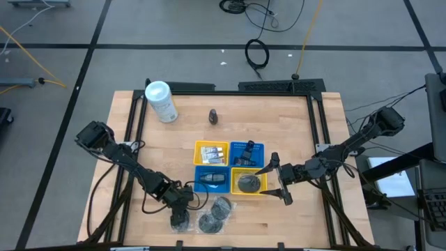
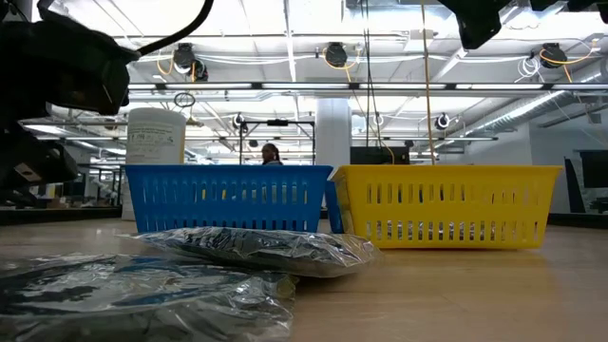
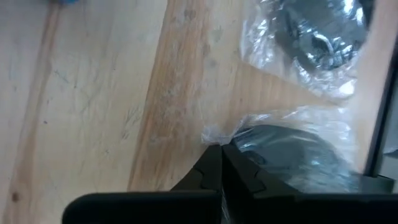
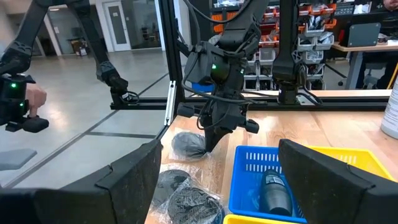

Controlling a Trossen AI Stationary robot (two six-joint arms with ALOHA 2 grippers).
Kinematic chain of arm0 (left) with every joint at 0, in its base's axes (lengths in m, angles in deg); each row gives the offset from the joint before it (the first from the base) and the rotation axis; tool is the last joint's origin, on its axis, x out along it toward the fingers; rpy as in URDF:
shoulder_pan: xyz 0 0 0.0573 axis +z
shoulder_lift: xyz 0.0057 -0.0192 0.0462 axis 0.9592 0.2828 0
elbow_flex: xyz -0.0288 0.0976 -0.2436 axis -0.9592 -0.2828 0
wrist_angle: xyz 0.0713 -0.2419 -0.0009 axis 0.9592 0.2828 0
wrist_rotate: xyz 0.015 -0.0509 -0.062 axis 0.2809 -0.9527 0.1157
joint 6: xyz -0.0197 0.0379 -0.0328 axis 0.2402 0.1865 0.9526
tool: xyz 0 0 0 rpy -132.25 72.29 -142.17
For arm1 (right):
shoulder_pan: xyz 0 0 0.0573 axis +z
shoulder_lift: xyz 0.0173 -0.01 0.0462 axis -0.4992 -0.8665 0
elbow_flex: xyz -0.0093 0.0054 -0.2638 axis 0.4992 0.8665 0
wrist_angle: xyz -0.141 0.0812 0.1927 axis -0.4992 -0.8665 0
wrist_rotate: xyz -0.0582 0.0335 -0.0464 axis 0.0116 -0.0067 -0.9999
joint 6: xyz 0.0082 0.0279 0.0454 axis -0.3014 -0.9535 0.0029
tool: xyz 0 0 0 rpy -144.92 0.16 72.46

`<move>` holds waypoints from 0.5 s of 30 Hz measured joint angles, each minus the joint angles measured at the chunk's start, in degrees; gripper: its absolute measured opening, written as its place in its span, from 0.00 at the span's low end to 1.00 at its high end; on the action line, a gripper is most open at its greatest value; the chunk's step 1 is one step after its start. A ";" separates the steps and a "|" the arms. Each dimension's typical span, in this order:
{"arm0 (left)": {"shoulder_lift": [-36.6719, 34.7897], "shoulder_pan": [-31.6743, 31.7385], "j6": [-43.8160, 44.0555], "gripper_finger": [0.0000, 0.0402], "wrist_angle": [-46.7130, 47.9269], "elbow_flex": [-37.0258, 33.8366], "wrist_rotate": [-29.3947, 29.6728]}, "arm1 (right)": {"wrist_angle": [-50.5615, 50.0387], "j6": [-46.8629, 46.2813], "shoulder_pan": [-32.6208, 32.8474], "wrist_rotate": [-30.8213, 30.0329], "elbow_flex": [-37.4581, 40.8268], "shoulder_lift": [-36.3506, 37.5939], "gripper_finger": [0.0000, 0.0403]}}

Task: Pick & Place Travel size toiletries
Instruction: Put the black hairbrush into the right yellow bin

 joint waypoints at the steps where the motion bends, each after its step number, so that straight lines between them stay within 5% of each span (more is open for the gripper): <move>1: -0.22 0.00 0.00 0.00 -0.28 -0.02 -0.02 | 0.00 -0.01 0.00 0.00 0.00 0.00 0.79; 15: -10.21 -0.26 -0.37 0.00 -0.90 0.00 6.22 | -0.02 -0.07 0.00 0.00 0.00 0.00 0.79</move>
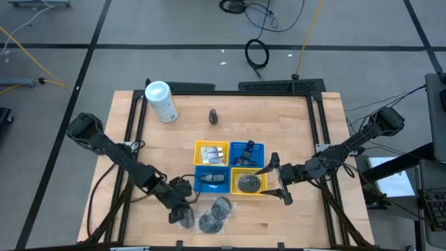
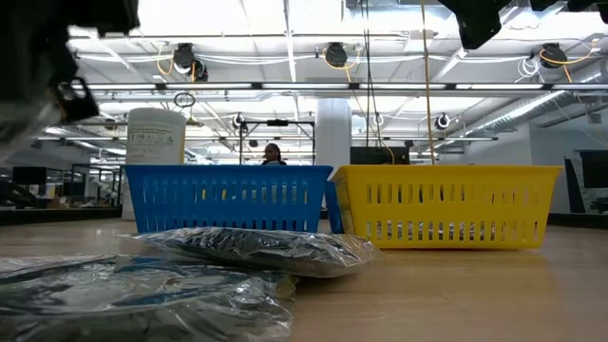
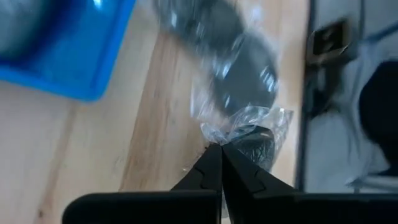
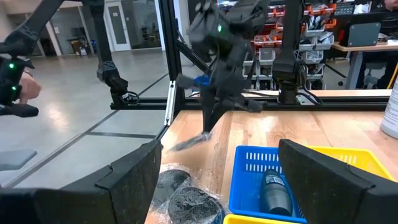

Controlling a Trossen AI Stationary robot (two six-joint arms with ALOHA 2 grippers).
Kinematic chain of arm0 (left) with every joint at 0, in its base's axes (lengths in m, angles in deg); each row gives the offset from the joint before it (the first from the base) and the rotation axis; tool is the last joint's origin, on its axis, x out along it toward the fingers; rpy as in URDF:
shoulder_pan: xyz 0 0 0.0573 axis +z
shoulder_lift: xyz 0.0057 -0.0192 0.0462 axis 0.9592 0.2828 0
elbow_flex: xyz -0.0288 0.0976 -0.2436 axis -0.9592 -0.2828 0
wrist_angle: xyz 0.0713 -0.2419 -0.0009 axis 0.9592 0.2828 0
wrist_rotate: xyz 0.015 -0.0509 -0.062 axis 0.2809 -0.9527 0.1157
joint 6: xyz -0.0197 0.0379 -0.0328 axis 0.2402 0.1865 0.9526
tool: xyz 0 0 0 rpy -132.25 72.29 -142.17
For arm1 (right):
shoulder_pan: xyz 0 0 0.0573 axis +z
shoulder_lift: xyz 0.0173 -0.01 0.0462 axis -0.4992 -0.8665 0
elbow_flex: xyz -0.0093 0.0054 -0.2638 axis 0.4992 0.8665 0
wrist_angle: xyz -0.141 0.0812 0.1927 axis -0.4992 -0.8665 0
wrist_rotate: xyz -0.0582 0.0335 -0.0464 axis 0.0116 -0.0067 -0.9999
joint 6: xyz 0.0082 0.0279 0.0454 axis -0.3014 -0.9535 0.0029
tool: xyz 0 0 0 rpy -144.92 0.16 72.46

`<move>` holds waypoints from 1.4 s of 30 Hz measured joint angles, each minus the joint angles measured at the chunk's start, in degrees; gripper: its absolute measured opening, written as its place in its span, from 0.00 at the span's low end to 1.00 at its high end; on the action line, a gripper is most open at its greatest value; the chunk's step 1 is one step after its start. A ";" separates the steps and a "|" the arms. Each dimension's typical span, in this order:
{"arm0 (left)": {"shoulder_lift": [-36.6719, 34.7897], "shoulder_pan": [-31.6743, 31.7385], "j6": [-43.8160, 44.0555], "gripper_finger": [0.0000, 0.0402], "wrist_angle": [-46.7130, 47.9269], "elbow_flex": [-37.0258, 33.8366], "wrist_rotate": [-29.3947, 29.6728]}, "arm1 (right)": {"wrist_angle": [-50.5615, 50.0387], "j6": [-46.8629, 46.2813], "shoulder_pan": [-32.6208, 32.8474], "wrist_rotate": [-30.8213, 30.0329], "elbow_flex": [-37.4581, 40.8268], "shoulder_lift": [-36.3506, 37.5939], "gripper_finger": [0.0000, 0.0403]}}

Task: Pick & Place Travel size toiletries
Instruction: Put the black hairbrush into the right yellow bin

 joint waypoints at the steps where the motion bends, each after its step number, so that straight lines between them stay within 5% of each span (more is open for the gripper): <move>1: -1.07 0.00 -0.04 0.00 -0.41 0.00 1.32 | 0.00 -0.02 0.00 0.00 0.00 0.00 0.79; 14: -7.88 0.07 -20.23 0.00 -12.66 5.44 17.14 | 0.02 -0.13 -0.02 0.00 0.00 0.00 0.79; 20: -7.90 0.99 -26.01 0.00 -14.42 8.20 31.32 | 0.23 -0.13 -0.02 -0.02 0.00 0.00 0.79; 27: -7.44 4.26 -34.50 0.00 -24.51 8.20 40.68 | 2.51 0.68 -0.02 -0.10 0.00 0.03 0.79; 37: -2.10 10.96 -43.34 0.00 -40.49 8.22 41.20 | 6.86 3.28 -1.63 -0.78 0.00 0.04 0.79; 42: 1.21 13.29 -45.44 0.00 -48.38 8.22 38.01 | 7.81 5.34 -2.36 -6.20 0.00 0.04 0.79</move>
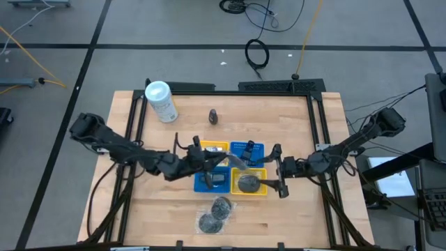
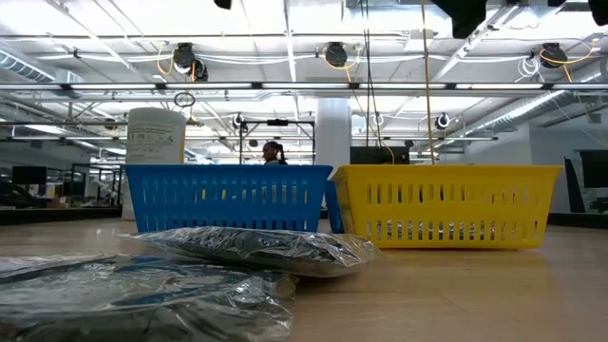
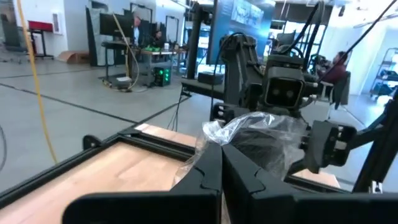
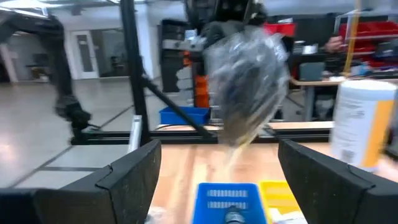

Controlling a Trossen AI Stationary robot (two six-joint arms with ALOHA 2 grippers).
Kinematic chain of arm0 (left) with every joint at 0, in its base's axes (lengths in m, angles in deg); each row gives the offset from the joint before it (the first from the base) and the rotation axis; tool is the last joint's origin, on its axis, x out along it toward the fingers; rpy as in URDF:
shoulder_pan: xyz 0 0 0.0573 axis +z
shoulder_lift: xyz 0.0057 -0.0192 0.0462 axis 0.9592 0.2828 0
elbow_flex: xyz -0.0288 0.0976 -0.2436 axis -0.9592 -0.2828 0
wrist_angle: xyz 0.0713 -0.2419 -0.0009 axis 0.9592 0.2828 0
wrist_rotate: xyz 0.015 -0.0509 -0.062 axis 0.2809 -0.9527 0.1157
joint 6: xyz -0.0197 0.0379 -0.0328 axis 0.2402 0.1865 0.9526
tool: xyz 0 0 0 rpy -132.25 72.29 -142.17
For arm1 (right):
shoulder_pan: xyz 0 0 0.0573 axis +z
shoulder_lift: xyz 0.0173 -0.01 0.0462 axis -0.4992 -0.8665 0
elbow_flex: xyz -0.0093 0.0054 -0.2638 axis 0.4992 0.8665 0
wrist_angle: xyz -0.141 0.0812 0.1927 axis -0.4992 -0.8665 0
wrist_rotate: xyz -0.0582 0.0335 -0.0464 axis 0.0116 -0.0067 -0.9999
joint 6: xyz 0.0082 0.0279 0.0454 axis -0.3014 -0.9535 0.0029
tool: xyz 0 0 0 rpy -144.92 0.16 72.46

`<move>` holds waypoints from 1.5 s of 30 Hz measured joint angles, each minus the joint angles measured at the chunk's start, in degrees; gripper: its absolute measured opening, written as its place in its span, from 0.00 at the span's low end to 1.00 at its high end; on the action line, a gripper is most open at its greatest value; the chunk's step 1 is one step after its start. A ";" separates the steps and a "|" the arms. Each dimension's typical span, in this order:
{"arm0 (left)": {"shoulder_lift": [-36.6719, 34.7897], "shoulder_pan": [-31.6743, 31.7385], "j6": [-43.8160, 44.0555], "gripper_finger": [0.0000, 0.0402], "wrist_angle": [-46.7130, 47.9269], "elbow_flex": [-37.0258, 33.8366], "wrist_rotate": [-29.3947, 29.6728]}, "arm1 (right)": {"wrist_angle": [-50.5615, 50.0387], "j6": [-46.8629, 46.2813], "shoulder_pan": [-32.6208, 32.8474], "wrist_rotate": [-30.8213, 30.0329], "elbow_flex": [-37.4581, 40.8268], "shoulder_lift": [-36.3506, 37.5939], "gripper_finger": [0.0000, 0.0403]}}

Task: Pick & Place Travel size toiletries
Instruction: Put the black hairbrush into the right yellow bin

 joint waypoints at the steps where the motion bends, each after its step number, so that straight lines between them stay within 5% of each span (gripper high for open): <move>1: 0.73 0.51 -0.08 0.00 -1.13 0.00 -0.75 | 0.09 0.36 -0.18 -0.20 0.00 0.00 0.79; 15: 9.63 5.07 -1.01 0.00 -18.27 0.00 -8.33 | 0.36 0.45 -4.35 -1.76 0.00 -0.03 0.79; 33: 10.15 5.25 -1.51 0.00 -18.76 0.00 -8.67 | 14.37 0.92 -7.61 -1.75 -0.02 -9.84 0.79; 45: 10.15 5.25 -1.49 0.00 -18.23 0.00 -8.65 | 15.32 1.96 -7.59 -1.78 -0.02 -10.93 0.76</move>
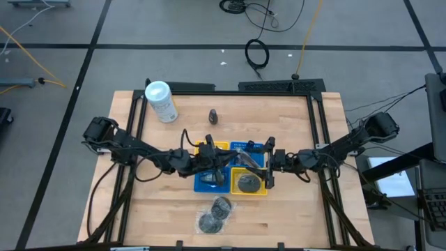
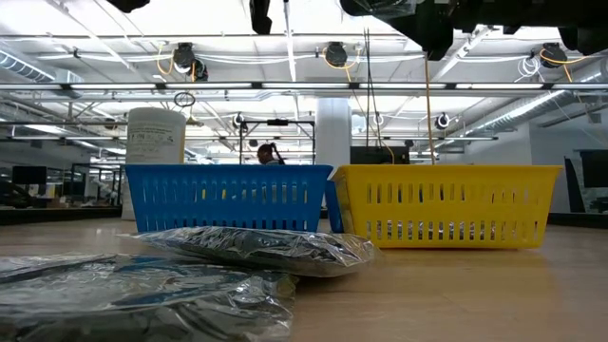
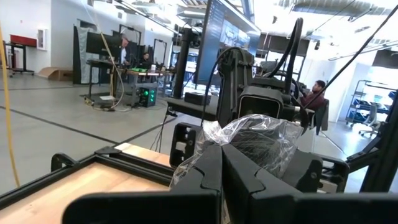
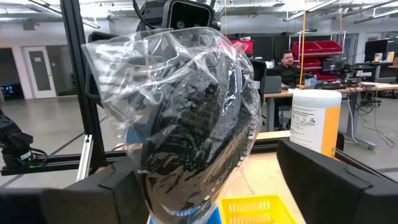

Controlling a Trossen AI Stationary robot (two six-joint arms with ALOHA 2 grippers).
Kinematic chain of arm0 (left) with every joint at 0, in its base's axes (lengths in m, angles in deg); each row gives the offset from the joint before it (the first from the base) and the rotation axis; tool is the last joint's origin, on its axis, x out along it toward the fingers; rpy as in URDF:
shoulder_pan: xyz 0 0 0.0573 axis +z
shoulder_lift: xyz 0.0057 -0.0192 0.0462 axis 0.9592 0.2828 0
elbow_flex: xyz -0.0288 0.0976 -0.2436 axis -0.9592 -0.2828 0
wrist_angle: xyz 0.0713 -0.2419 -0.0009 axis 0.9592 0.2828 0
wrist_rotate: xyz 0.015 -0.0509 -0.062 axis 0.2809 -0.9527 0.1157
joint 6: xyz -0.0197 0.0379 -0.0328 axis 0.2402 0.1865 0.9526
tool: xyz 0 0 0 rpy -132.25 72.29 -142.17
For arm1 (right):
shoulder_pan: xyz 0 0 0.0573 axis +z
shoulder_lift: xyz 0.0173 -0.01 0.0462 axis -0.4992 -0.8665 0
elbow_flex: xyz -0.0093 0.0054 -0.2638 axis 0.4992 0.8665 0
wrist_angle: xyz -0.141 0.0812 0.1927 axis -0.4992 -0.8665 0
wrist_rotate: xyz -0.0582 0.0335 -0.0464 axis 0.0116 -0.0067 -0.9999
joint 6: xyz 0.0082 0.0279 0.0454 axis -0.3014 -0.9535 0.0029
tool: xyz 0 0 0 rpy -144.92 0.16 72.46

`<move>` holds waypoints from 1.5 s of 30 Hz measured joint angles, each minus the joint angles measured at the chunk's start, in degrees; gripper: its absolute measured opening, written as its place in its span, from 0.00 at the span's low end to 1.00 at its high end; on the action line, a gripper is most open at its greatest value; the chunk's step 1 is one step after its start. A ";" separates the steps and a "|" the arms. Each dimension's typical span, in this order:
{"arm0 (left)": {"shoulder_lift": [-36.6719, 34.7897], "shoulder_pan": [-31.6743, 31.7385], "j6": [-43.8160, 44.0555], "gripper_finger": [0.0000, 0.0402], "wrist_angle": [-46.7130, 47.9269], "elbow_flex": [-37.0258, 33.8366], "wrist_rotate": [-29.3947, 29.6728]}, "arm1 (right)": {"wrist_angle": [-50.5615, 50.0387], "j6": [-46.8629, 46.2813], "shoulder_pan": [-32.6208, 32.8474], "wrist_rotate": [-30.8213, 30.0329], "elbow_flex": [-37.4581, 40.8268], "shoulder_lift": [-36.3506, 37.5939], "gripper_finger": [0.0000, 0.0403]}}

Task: Pick & Place Travel size toiletries
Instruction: Put the black hairbrush into the right yellow bin

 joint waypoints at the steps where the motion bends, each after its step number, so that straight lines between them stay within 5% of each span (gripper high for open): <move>1: 0.00 0.00 0.00 0.00 0.02 0.00 0.00 | -0.08 0.11 0.00 0.00 0.00 0.00 0.74; 7: 0.00 0.00 0.02 0.00 0.43 0.00 0.00 | -0.58 -0.24 0.00 0.00 0.00 0.00 0.54; 16: 0.00 0.00 0.04 0.00 0.52 0.00 0.00 | -0.82 -0.28 0.02 0.07 0.00 0.00 0.06; 27: 0.00 0.00 0.17 0.06 0.96 0.00 -0.06 | -2.38 -1.30 0.04 0.09 -0.03 0.02 0.05; 45: -0.26 -1.32 -3.80 0.52 0.90 -0.01 -0.13 | -10.72 -4.36 0.19 0.24 -0.02 3.03 0.05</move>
